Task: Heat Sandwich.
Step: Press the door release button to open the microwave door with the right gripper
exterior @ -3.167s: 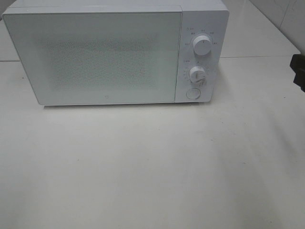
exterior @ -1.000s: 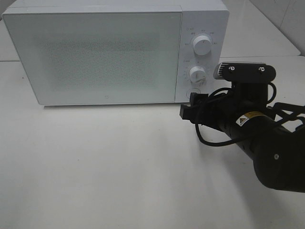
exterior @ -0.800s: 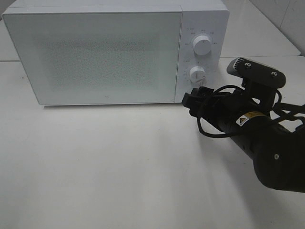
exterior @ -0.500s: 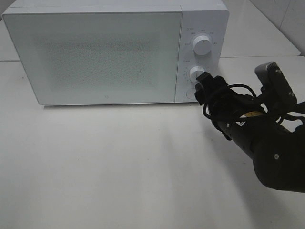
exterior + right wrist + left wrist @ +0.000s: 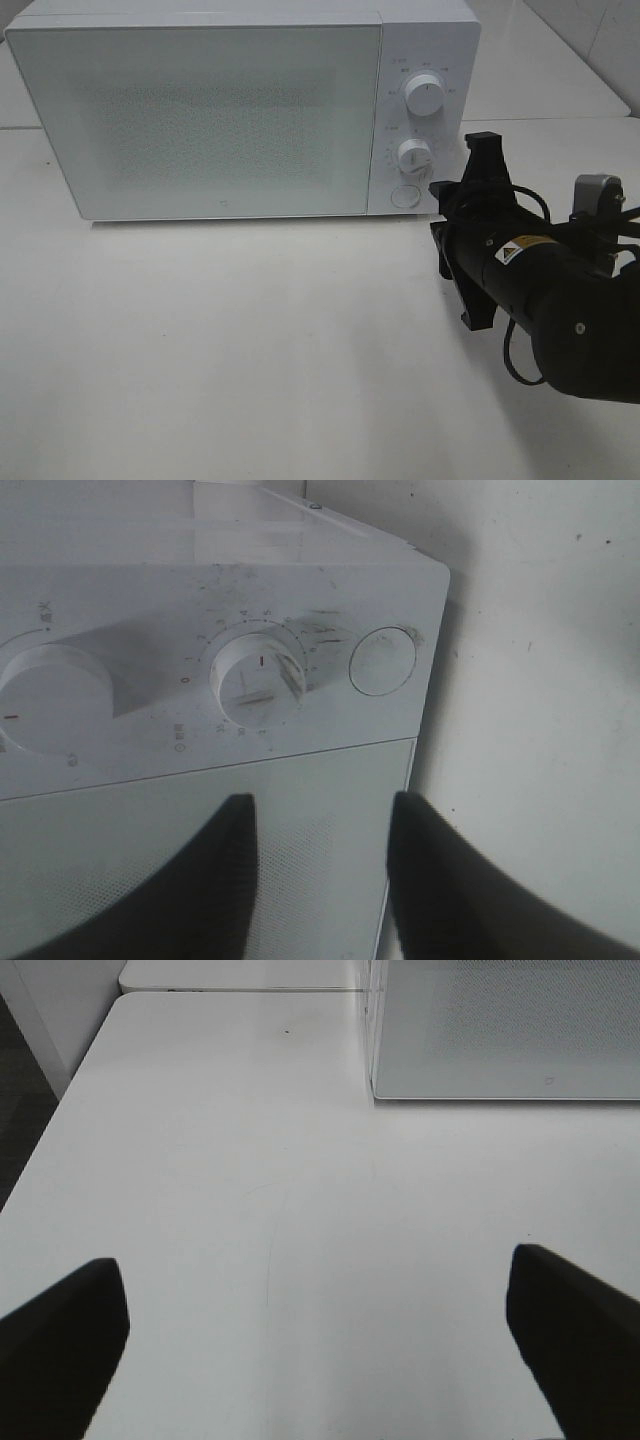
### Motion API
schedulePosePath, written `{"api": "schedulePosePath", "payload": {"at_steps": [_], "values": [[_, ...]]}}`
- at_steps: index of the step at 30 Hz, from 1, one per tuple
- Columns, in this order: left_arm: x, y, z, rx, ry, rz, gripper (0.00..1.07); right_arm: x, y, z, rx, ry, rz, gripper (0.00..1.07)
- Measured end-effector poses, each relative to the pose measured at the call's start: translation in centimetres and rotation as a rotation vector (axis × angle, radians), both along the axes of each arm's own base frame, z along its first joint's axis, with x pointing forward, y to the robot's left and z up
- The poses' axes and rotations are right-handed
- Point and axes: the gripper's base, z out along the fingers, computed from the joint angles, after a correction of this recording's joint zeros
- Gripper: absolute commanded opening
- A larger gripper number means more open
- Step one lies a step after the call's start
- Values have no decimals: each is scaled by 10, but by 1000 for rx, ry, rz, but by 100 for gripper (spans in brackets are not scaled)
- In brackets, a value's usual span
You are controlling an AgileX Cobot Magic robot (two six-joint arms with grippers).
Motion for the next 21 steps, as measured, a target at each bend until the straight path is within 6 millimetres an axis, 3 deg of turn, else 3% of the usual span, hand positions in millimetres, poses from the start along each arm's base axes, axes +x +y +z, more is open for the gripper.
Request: {"api": "schedulePosePath", "payload": {"at_steps": [1,3,5,21], "values": [[0,0,0,0,0,0,97,0,0,0,8,1,-4,14],[0,0,0,0,0,0,97,0,0,0,13,3,-11,3],[0,0,0,0,0,0,97,0,-1,0,15,5,-18,0],[0,0,0,0,0,0,97,-2,-4,-7,66,84,-70,0]]}}
